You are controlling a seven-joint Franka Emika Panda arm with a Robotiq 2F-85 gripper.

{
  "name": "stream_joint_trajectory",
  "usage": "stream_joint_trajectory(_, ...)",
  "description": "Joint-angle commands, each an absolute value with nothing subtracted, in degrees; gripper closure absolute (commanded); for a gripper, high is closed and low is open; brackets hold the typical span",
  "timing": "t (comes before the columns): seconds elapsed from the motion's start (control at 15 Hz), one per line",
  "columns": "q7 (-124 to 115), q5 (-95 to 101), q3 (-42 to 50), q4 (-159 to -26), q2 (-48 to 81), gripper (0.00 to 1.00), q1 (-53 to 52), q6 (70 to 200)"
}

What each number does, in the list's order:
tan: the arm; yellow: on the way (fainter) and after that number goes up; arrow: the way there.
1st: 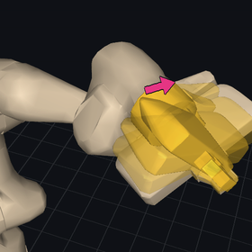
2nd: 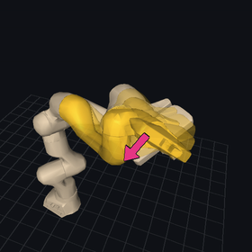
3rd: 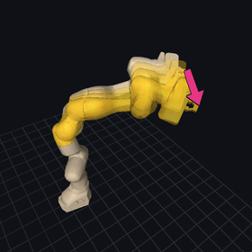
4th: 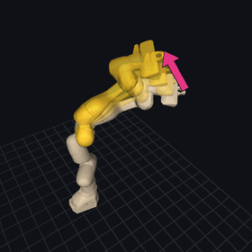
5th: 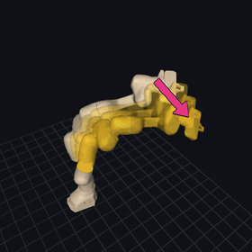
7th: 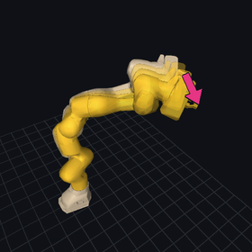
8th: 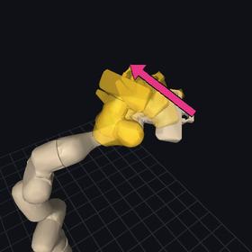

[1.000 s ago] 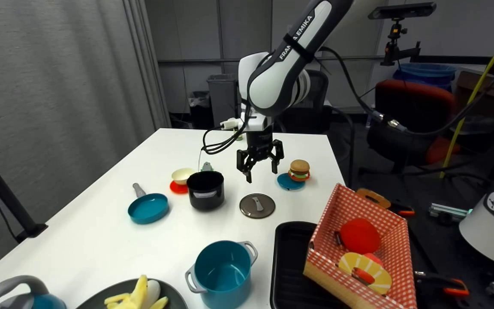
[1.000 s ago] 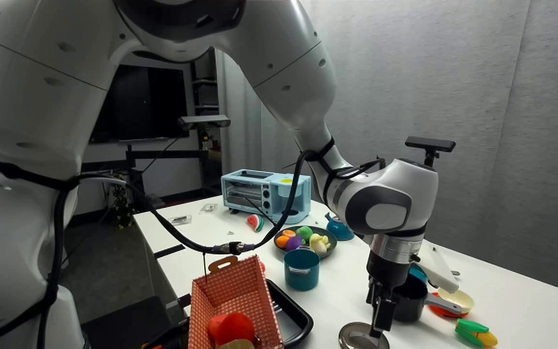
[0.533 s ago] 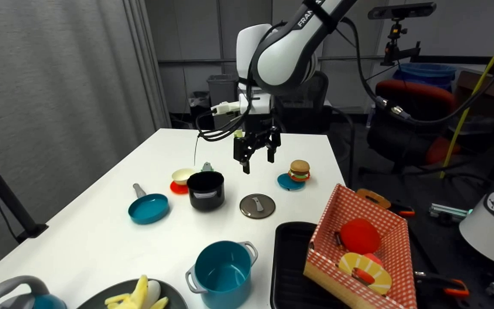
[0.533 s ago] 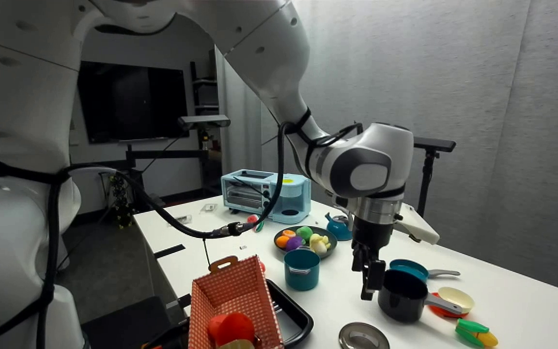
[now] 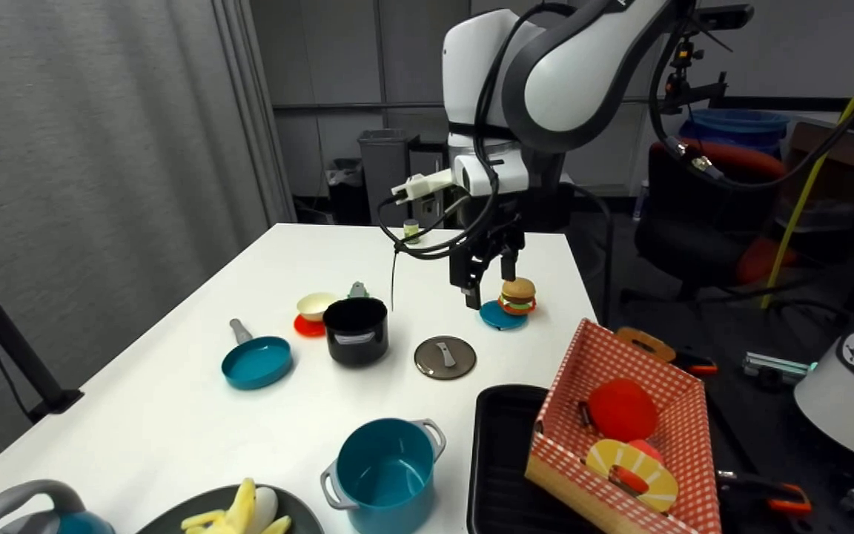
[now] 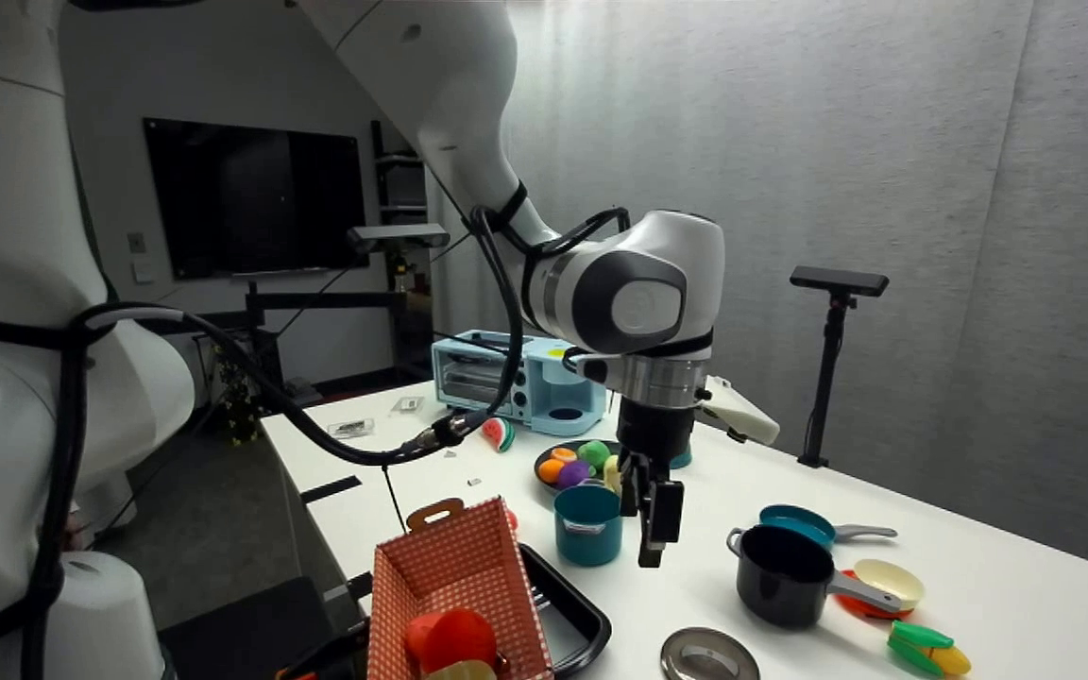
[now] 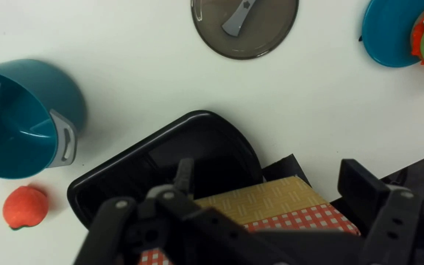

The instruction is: Take the lid off the black pot and put it on the counter

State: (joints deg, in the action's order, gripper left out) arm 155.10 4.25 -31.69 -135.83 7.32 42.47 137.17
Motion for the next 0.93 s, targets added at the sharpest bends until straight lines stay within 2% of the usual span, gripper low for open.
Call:
stream_joint_trajectory(0.0, 155.97, 4.42, -39.07, -140.91, 5.04, 0.00, 52.14, 140.93)
stream_joint_trajectory(0.13, 162.67, -1.49, -36.56, -144.89, 0.11, 0.00, 53.44, 141.87)
stream_joint_trajectory(0.2, 156.06, 3.45, -42.09, -142.71, 5.85, 0.00, 57.82, 143.87)
stream_joint_trajectory(0.33, 160.16, -0.49, -43.44, -144.19, 4.68, 0.00, 61.35, 145.62)
stream_joint_trajectory(0.4, 155.71, 2.33, -41.04, -142.29, 6.39, 0.00, 57.43, 143.30)
stream_joint_trajectory(0.47, 155.56, 2.27, -41.29, -142.43, 6.55, 0.00, 58.22, 143.46)
stream_joint_trajectory(0.53, 156.92, -0.05, -31.32, -142.35, 5.79, 0.00, 47.92, 143.53)
stream_joint_trajectory(0.87, 156.85, -0.10, -31.40, -142.30, 5.94, 0.00, 47.55, 143.53)
